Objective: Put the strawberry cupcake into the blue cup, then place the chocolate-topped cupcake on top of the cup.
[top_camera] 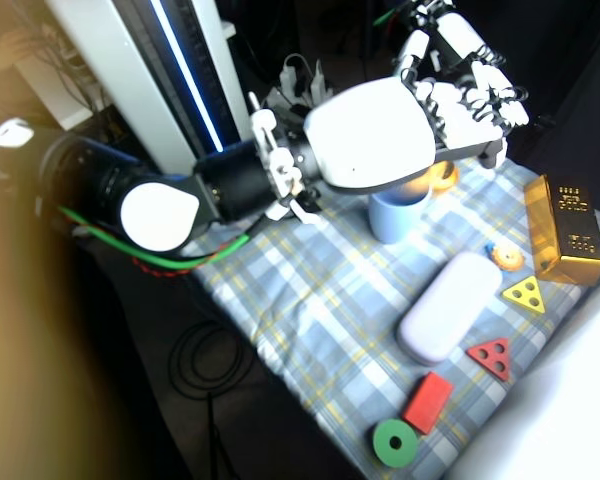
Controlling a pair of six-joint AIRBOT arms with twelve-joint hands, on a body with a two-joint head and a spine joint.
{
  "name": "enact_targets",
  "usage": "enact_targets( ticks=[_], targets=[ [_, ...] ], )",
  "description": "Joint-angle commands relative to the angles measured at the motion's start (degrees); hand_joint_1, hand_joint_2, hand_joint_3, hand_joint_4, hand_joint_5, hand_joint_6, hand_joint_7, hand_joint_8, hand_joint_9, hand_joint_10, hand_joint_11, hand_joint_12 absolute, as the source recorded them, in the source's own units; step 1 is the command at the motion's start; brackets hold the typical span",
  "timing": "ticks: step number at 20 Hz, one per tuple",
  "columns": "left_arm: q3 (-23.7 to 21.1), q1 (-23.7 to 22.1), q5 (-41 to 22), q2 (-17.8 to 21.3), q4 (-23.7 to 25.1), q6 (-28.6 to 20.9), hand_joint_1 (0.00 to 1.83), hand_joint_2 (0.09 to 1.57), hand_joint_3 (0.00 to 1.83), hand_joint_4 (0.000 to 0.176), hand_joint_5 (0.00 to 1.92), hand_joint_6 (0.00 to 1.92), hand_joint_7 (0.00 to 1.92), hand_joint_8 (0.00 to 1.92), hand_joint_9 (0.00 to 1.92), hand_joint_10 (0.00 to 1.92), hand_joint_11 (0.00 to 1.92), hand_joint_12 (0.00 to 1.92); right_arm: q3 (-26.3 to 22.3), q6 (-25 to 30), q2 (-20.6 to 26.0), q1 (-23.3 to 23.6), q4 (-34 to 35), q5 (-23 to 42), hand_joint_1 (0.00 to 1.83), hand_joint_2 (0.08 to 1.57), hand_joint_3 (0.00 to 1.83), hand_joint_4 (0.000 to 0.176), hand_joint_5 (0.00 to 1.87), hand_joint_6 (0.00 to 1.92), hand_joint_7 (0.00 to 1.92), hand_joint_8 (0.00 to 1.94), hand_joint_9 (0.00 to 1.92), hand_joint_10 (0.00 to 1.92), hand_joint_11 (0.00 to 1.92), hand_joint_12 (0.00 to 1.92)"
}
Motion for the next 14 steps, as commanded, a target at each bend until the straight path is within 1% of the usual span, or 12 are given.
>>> enact_targets(
  ticks=[1,2,3,5,7,8,9,10,11,12,13,14],
  targets=[
    [0.3,-0.84,-6.47,-0.1,1.03,-0.29,0.3,0.8,0.0,0.132,0.27,0.0,0.12,0.0,0.03,0.0,0.03,0.01,-0.07,0.46,-0.1,0.58,3.36,4.83,0.58,0.98,0.0,0.011,0.3,0.0,0.47,0.0,0.48,0.0,0.13,0.9],
    [0.3,-0.84,-6.47,-0.1,1.03,-0.29,0.3,0.79,0.0,0.142,0.26,0.0,0.11,0.0,0.02,0.0,0.03,0.01,-0.07,0.46,-0.1,0.58,3.32,4.81,0.57,0.97,0.0,0.015,0.3,0.0,0.48,0.0,0.49,0.0,0.16,0.85],
    [0.29,-0.84,-6.49,-0.1,1.03,-0.29,0.32,0.82,0.01,0.109,0.28,0.01,0.12,0.01,0.04,0.01,0.03,0.02,-0.07,0.46,-0.1,0.57,3.23,4.76,0.6,0.95,0.0,0.026,0.3,0.0,0.48,0.0,0.49,0.0,0.14,0.83],
    [0.29,-0.84,-6.49,-0.09,1.03,-0.29,0.3,0.82,0.01,0.113,0.27,0.0,0.12,0.0,0.02,0.0,0.01,0.01,-0.07,0.46,-0.1,0.57,3.0,4.65,0.61,0.97,0.0,0.018,0.31,0.01,0.49,0.0,0.48,0.0,0.15,0.82],
    [0.28,-0.84,-6.46,-0.08,1.03,-0.29,0.29,0.82,0.0,0.131,0.26,0.0,0.11,0.0,0.02,0.0,0.02,0.01,-0.07,0.46,-0.09,0.57,2.91,4.61,0.59,0.96,0.0,0.003,0.32,0.01,0.47,0.0,0.47,0.0,0.19,0.83],
    [0.28,-0.84,-6.45,-0.08,1.03,-0.29,0.3,0.8,0.0,0.152,0.25,0.0,0.1,0.0,0.02,0.0,0.01,0.01,-0.06,0.46,-0.08,0.57,2.86,4.61,0.6,0.95,0.0,0.006,0.32,0.0,0.45,0.0,0.46,0.0,0.19,0.83],
    [0.28,-0.84,-6.41,-0.08,1.03,-0.29,0.3,0.8,0.0,0.14,0.26,0.01,0.12,0.01,0.03,0.01,0.04,0.02,-0.01,0.46,-0.07,0.58,2.73,4.57,0.63,0.92,0.0,0.046,0.29,0.0,0.39,0.0,0.36,0.0,0.09,0.75],
    [0.27,-0.84,-6.41,-0.05,1.03,-0.29,0.3,0.81,0.0,0.125,0.28,0.01,0.14,0.01,0.05,0.01,0.05,0.03,0.03,0.46,-0.04,0.58,2.64,4.43,0.61,0.9,0.0,0.094,0.19,0.0,0.23,0.0,0.21,0.0,0.02,0.51],
    [0.27,-0.87,-6.4,-0.03,1.03,-0.29,0.29,0.81,0.0,0.116,0.28,0.01,0.14,0.01,0.04,0.01,0.04,0.02,0.05,0.46,-0.02,0.58,2.42,4.1,0.49,0.9,0.0,0.095,0.12,0.0,0.07,0.0,0.12,0.0,0.0,0.38],
    [0.29,-0.9,-6.34,-0.03,1.03,-0.29,0.28,0.8,0.0,0.133,0.27,0.0,0.13,0.0,0.04,0.0,0.03,0.02,0.07,0.46,-0.02,0.58,2.25,3.82,0.41,0.88,0.0,0.117,0.07,0.0,0.01,0.0,0.03,0.0,0.0,0.22],
    [0.3,-0.92,-6.28,-0.01,1.03,-0.29,0.29,0.8,0.0,0.14,0.26,0.0,0.12,0.0,0.03,0.0,0.02,0.01,0.07,0.45,-0.02,0.58,2.06,3.35,0.22,0.9,0.01,0.124,0.03,0.0,0.0,0.0,0.02,0.0,0.0,0.18],
    [0.3,-0.92,-6.31,-0.01,1.02,-0.29,0.3,0.82,0.0,0.11,0.27,0.0,0.13,0.0,0.04,0.01,0.01,0.01,0.07,0.44,0.3,0.58,2.03,3.05,0.08,0.98,0.02,0.113,0.01,0.0,0.0,0.0,0.0,0.0,0.0,0.13]
  ],
)
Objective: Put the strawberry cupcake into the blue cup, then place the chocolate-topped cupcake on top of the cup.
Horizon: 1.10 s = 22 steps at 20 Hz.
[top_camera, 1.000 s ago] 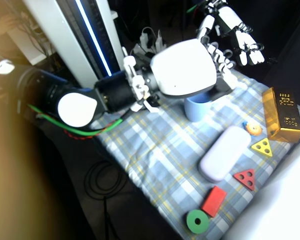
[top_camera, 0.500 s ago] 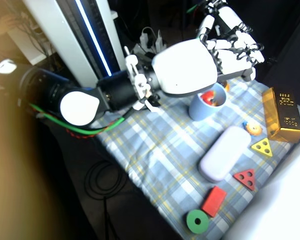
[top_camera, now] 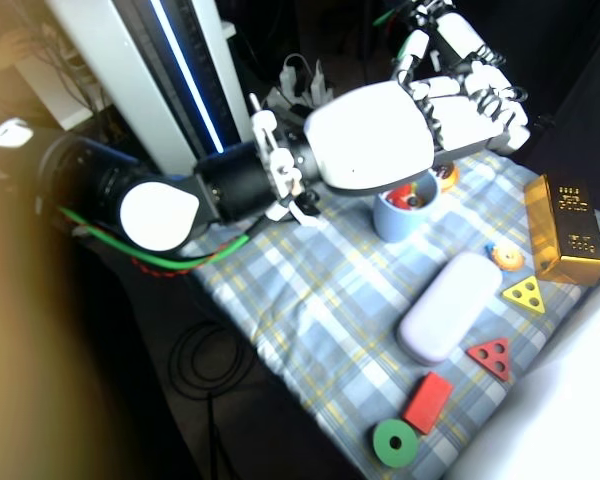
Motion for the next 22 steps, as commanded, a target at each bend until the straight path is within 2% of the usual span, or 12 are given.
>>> enact_targets(
  ticks=[1,7,9,10,13,14,15,16,19,20,21,22],
  targets=[
    [0.22,-0.52,-6.52,0.0,0.83,-0.29,0.27,0.82,0.01,0.104,0.27,0.0,0.13,0.01,0.05,0.01,0.05,0.03,-0.01,0.44,0.82,0.58,3.58,4.01,0.02,1.06,0.02,0.096,0.0,0.0,0.0,0.0,0.0,0.0,0.0,0.08],
    [0.24,-0.46,-6.73,0.03,0.11,-0.29,0.33,0.8,0.0,0.145,0.2,0.0,0.06,0.0,0.0,0.0,0.0,0.0,-2.6,0.44,6.75,-0.34,2.76,1.71,0.0,1.04,0.0,0.059,0.0,0.0,0.0,0.0,0.0,0.0,0.0,0.0],
    [0.26,-0.45,-6.75,0.01,-0.02,-0.29,0.32,0.81,0.0,0.115,0.21,0.0,0.07,0.01,0.0,0.0,0.0,0.0,-3.62,0.43,8.62,-1.39,2.76,1.55,0.0,0.94,0.0,0.126,0.0,0.0,0.0,0.0,0.0,0.0,0.0,0.0],
    [0.25,-0.41,-6.75,0.0,-0.14,-0.29,0.31,0.8,0.0,0.131,0.19,0.0,0.07,0.0,0.0,0.0,0.0,0.0,-3.95,0.43,9.1,-1.62,2.93,1.47,0.0,0.96,0.0,0.138,0.0,0.0,0.0,0.0,0.0,0.0,0.0,0.0],
    [0.44,-0.06,-6.78,-0.05,-0.72,-0.29,0.33,0.79,0.0,0.142,0.18,0.0,0.07,0.0,0.01,0.0,0.0,0.0,-5.36,0.43,11.75,-3.19,3.96,1.3,0.0,1.03,0.02,0.095,0.0,0.0,0.0,0.0,0.0,0.0,0.0,0.0],
    [0.63,0.02,-6.59,-0.08,-0.89,-0.29,0.34,0.78,0.0,0.142,0.19,0.0,0.09,0.01,0.02,0.01,0.0,0.0,-6.08,0.4,12.88,-4.11,4.56,1.3,0.0,0.97,0.0,0.126,0.0,0.0,0.0,0.0,0.0,0.0,0.0,0.0],
    [0.74,0.03,-6.53,-0.09,-0.94,-0.29,0.34,0.77,0.0,0.135,0.19,0.0,0.09,0.01,0.02,0.01,0.0,0.0,-6.6,0.06,13.9,-4.83,5.28,1.3,0.0,0.96,0.0,0.112,0.0,0.0,0.0,0.0,0.0,0.0,0.0,0.0],
    [0.81,0.02,-6.52,-0.11,-0.97,-0.29,0.35,0.76,0.0,0.154,0.19,0.0,0.09,0.01,0.02,0.0,0.0,0.0,-7.26,-0.59,14.83,-5.58,6.22,1.3,0.0,0.95,0.0,0.083,0.0,0.0,0.0,0.0,0.0,0.0,0.0,0.0],
    [1.33,0.02,-6.31,-0.51,-1.58,-0.3,0.32,0.78,0.0,0.12,0.18,0.0,0.11,0.01,0.03,0.01,0.0,0.0,-10.5,-6.07,19.45,-9.55,11.63,1.3,0.0,0.88,0.0,0.074,0.0,0.0,0.0,0.0,0.0,0.0,0.0,0.0],
    [1.58,0.02,-6.05,-0.7,-1.81,-0.3,0.37,0.79,0.0,0.087,0.18,0.0,0.13,0.02,0.06,0.02,0.01,0.0,-11.25,-6.99,20.53,-10.59,12.68,1.3,0.0,0.86,0.0,0.071,0.0,0.0,0.0,0.0,0.0,0.0,0.0,0.0],
    [1.8,0.02,-5.83,-0.95,-1.94,-0.31,0.39,0.79,0.0,0.085,0.18,0.0,0.14,0.02,0.07,0.02,0.03,0.01,-12.03,-7.59,21.41,-11.44,13.46,1.31,0.0,0.86,0.0,0.082,0.0,0.0,0.0,0.0,0.0,0.0,0.0,0.0],
    [2.0,0.02,-5.6,-1.19,-1.99,-0.31,0.38,0.79,0.0,0.106,0.17,0.0,0.15,0.01,0.08,0.02,0.04,0.02,-12.71,-8.27,22.18,-12.14,14.07,1.31,0.0,0.85,0.0,0.099,0.0,0.0,0.0,0.0,0.0,0.0,0.0,0.0]
  ],
)
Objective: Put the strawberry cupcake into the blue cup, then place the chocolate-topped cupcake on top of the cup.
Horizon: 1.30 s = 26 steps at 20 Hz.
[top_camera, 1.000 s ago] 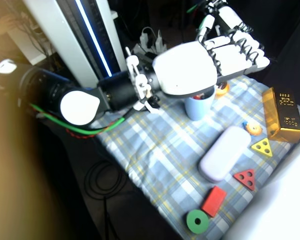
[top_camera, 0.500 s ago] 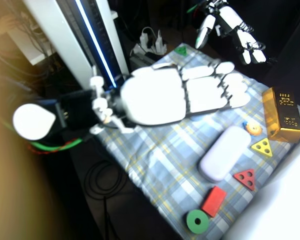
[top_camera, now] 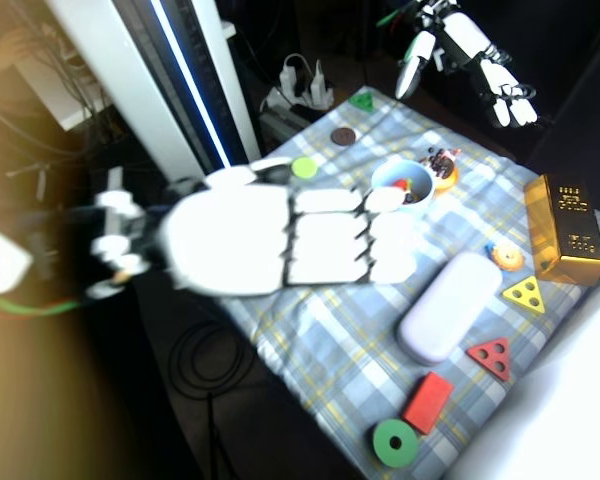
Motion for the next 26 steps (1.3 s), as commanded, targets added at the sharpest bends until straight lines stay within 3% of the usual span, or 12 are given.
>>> enact_targets(
  ticks=[1,2,4,6,10,12,17,20,22,24,25,26],
  targets=[
    [0.55,-0.48,-5.81,-0.38,0.99,-0.29,0.37,0.79,0.0,0.149,0.15,0.0,0.14,0.01,0.08,0.01,0.03,0.01,-0.75,-0.54,0.87,-0.06,4.08,5.69,0.0,0.81,0.0,0.127,0.0,0.0,0.0,0.0,0.0,0.0,0.0,0.0],
    [0.61,-0.48,-5.71,-0.45,0.99,-0.29,0.4,0.79,0.0,0.133,0.15,0.0,0.12,0.0,0.06,0.0,0.0,0.0,-0.89,-0.55,1.11,-0.3,4.26,5.73,0.0,0.81,0.0,0.142,0.0,0.0,0.0,0.0,0.0,0.0,0.0,0.0],
    [1.43,-0.53,-4.43,-1.42,0.99,-0.29,0.46,0.78,0.0,0.148,0.15,0.0,0.12,0.0,0.06,0.0,0.0,0.0,-2.2,-0.57,2.87,-3.25,7.11,7.4,0.0,0.83,0.0,0.139,0.0,0.0,0.0,0.0,0.0,0.0,0.0,0.0],
    [2.32,-0.79,-3.18,-2.42,0.87,-0.3,0.49,0.78,0.0,0.114,0.19,0.01,0.14,0.01,0.08,0.01,0.0,0.0,-2.84,-0.79,3.86,-5.41,9.31,8.63,0.0,0.82,0.0,0.101,0.0,0.0,0.0,0.0,0.0,0.0,0.0,0.0],
    [4.27,-1.35,-0.59,-3.69,0.51,-0.31,0.56,0.76,0.0,0.138,0.26,0.03,0.09,0.0,0.04,0.0,0.02,0.01,-2.96,-1.09,3.9,-6.48,10.19,8.76,0.0,0.83,0.01,0.039,0.0,0.0,0.0,0.0,0.0,0.0,0.0,0.0],
    [5.21,-1.77,0.98,-4.12,0.52,-0.3,0.6,0.74,0.0,0.126,0.38,0.01,0.07,0.0,0.02,0.0,0.0,0.0,-2.95,-1.21,3.45,-6.51,10.23,8.82,0.0,0.82,0.0,0.059,0.0,0.0,0.0,0.0,0.0,0.0,0.0,0.0],
    [8.15,-2.71,4.22,-6.3,0.09,-0.31,0.71,0.7,0.0,0.151,0.41,0.01,0.03,0.0,0.0,0.0,0.0,0.0,-2.93,-1.49,3.16,-6.58,10.27,8.93,0.0,0.81,0.0,0.09,0.0,0.0,0.0,0.0,0.0,0.0,0.0,0.0],
    [9.48,-3.26,5.58,-7.37,-0.22,-0.31,0.73,0.68,0.0,0.174,0.39,0.0,0.0,0.0,0.0,0.0,0.0,0.0,-2.95,-1.49,3.21,-6.62,10.29,9.03,0.0,0.82,0.0,0.063,0.0,0.0,0.0,0.0,0.0,0.0,0.0,0.0],
    [9.95,-3.54,6.29,-7.9,-0.27,-0.31,0.72,0.68,0.0,0.148,0.42,0.01,0.01,0.0,0.0,0.0,0.01,0.01,-2.93,-1.49,3.13,-6.62,10.28,9.16,0.0,0.81,0.0,0.082,0.0,0.0,0.0,0.0,0.0,0.0,0.0,0.0],
    [10.24,-3.7,6.68,-8.35,-0.26,-0.3,0.75,0.66,0.0,0.168,0.41,0.0,0.0,0.0,0.0,0.0,0.0,0.0,-2.93,-1.49,3.12,-6.62,10.28,9.3,0.0,0.83,0.01,0.071,0.0,0.0,0.0,0.0,0.0,0.0,0.0,0.0],
    [10.43,-3.76,6.81,-8.58,-0.26,-0.3,0.76,0.67,0.0,0.174,0.41,0.0,0.0,0.0,0.0,0.0,0.0,0.0,-2.93,-1.49,3.12,-6.62,10.28,9.34,0.0,0.82,0.0,0.094,0.0,0.0,0.0,0.0,0.0,0.0,0.0,0.0],
    [10.54,-3.78,6.89,-8.7,-0.26,-0.3,0.75,0.67,0.0,0.164,0.43,0.01,0.0,0.0,0.0,0.0,0.01,0.0,-2.93,-1.49,3.12,-6.62,10.28,9.34,0.0,0.82,0.0,0.089,0.0,0.0,0.0,0.0,0.0,0.0,0.0,0.0]
  ],
)
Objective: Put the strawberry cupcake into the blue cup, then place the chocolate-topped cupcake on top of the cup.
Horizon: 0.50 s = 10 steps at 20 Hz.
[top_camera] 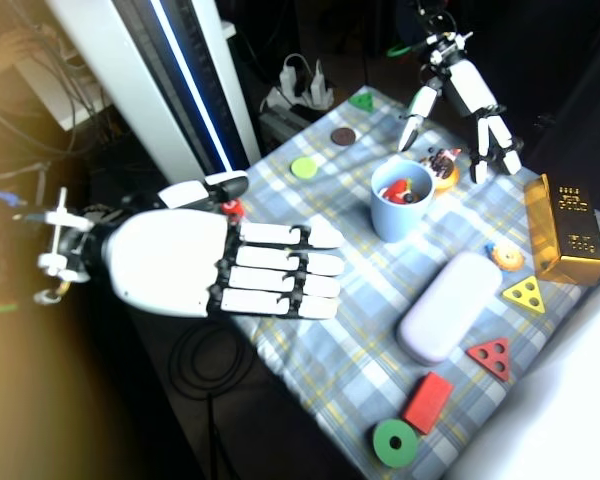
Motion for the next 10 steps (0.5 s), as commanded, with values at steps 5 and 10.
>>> enact_targets(
  ticks=[5,10],
  targets=[
    [1.02,-0.88,-5.63,-0.71,0.72,-0.31,0.74,0.69,0.01,0.164,0.53,0.02,0.04,0.01,0.01,0.0,0.01,0.0,-0.15,0.08,0.02,0.46,2.88,5.89,0.0,0.82,0.0,0.073,0.0,0.0,0.0,0.0,0.0,0.0,0.0,0.0],
    [1.97,-1.07,-5.27,-1.87,0.5,-0.34,0.89,0.78,0.01,0.176,0.68,0.01,0.08,0.0,0.01,0.0,0.01,0.01,-0.15,0.08,-0.11,0.34,2.91,5.89,0.0,0.84,0.01,0.058,0.0,0.0,0.0,0.0,0.0,0.0,0.0,0.0]
  ],
)
